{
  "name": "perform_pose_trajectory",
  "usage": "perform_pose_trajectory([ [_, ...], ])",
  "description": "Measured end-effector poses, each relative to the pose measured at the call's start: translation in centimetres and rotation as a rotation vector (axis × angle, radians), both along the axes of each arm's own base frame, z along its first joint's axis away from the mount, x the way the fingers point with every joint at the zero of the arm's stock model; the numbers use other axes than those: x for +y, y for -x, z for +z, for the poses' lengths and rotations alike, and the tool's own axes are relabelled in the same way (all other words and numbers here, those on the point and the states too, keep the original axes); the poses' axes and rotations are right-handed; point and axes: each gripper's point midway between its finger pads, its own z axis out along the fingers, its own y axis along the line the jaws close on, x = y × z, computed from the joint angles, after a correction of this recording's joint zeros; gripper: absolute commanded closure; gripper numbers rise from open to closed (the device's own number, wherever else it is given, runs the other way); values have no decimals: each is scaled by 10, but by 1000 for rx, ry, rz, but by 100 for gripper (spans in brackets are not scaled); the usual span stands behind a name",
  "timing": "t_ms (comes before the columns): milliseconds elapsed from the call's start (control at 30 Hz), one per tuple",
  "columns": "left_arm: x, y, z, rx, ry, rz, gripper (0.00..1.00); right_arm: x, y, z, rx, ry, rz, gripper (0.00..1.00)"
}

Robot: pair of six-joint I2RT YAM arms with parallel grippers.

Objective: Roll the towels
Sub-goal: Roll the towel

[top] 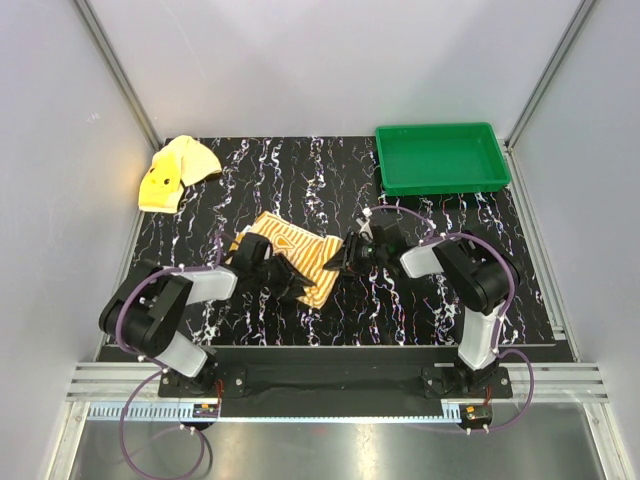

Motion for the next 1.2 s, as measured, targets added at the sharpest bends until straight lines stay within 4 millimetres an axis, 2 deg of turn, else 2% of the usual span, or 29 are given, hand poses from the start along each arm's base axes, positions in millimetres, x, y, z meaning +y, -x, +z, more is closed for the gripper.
perform_pose_trajectory([
  [67, 4, 0, 0, -11, -38, -9, 43, 0, 0, -1, 4, 8, 0, 65],
  [133, 9, -1, 5, -34, -79, -15, 36, 0, 2, -2, 12, 24, 4, 66],
  [233, 21, -5, 18, -98, -162, -21, 32, -3, 4, 0, 20, 71, 9, 67],
  [400, 42, -13, 40, -227, -348, -48, 30, -10, 8, 9, 31, 174, 31, 67],
  [500, 43, -9, 61, -359, -465, -122, 29, -15, 14, 12, 51, 251, 51, 67],
  [567, 33, -5, 78, -460, -532, -190, 28, -20, 18, 13, 67, 303, 61, 67],
  [667, 5, 6, 104, -646, -614, -307, 28, -28, 23, 16, 95, 381, 72, 67],
  [767, -16, 22, 114, -772, -683, -407, 29, -37, 27, 18, 124, 453, 78, 67],
  [867, -32, 31, 108, -843, -774, -491, 28, -46, 30, 22, 147, 516, 82, 68],
  [1033, -52, 42, 78, -900, -929, -629, 24, -57, 37, 21, 175, 573, 90, 68],
  [1200, -75, 55, 66, -969, -975, -731, 21, -62, 45, 17, 208, 600, 106, 68],
])
